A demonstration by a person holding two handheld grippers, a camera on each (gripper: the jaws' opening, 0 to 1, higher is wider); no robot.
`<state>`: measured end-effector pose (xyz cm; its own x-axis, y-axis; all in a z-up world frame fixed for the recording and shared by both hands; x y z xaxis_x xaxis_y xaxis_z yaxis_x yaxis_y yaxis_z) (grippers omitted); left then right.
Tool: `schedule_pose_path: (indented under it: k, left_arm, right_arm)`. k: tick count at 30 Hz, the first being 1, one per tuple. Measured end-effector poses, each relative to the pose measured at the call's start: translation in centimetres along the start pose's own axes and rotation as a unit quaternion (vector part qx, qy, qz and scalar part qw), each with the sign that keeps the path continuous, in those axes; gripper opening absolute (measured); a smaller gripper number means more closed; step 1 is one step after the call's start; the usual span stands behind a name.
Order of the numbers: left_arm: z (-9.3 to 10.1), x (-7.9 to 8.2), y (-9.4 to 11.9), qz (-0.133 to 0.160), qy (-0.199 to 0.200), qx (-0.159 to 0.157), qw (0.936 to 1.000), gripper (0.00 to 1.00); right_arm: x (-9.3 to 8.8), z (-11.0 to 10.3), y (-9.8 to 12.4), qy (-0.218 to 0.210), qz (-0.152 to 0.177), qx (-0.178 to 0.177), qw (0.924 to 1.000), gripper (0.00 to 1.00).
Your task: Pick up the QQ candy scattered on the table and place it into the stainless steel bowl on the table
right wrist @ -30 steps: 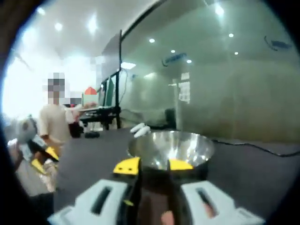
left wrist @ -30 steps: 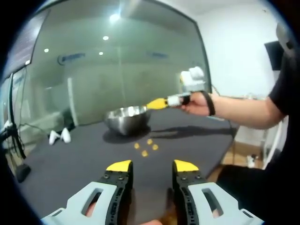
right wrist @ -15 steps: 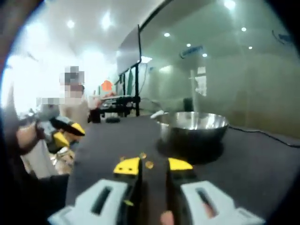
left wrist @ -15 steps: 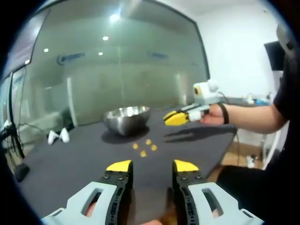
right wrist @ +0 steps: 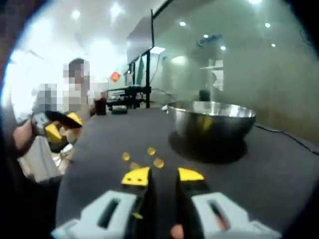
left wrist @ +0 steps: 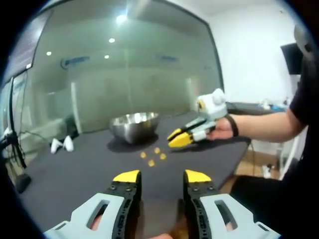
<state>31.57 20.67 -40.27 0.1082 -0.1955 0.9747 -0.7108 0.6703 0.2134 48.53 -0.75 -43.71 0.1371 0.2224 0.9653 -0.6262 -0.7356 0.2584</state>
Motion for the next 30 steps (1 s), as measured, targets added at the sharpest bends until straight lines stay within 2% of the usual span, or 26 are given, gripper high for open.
schedule_pose_path:
  k: [7, 10, 13, 21, 30]
  left_arm:
    - [-0.2, -0.2, 0.2, -0.003, 0.002, 0.004, 1.0000, 0.35]
    - [-0.2, -0.3, 0.3, -0.003, 0.002, 0.005, 1.0000, 0.35]
    - [-0.4, -0.4, 0.4, -0.002, 0.005, 0.008, 1.0000, 0.35]
    - [-0.8, -0.7, 0.4, -0.005, 0.010, 0.012, 0.9999, 0.35]
    - [-0.7, -0.8, 0.4, -0.005, 0.011, 0.011, 0.9999, 0.35]
  right_arm:
    - [0.6, -0.9, -2.3, 0.014, -0.010, 0.018, 0.9997, 0.20]
    - [0.4, -1.1, -3.2, 0.038, -0.018, 0.013, 0.9990, 0.19]
    - [0.0, -1.1, -3.8, 0.043, -0.026, 0.007, 0.9987, 0.18]
    - [0.0, -1.0, -3.8, 0.042, -0.030, 0.010, 0.9987, 0.11]
    - [0.1, -1.3, -3.6, 0.057, -0.025, 0.013, 0.9980, 0.10]
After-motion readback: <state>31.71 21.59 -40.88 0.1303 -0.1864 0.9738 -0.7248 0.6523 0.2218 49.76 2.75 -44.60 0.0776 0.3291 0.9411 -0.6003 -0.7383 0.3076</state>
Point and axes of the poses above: the point that each gripper's makers call its tool centre point, and the gripper's own axes: y roughly backward along the fingers, z roughly to its right, x roughly out of its top, the point moved 9 cm from there along y, roughly backward along the fingers, and after that the axes turned 10 degrees about -x, right-handed, at the moved point
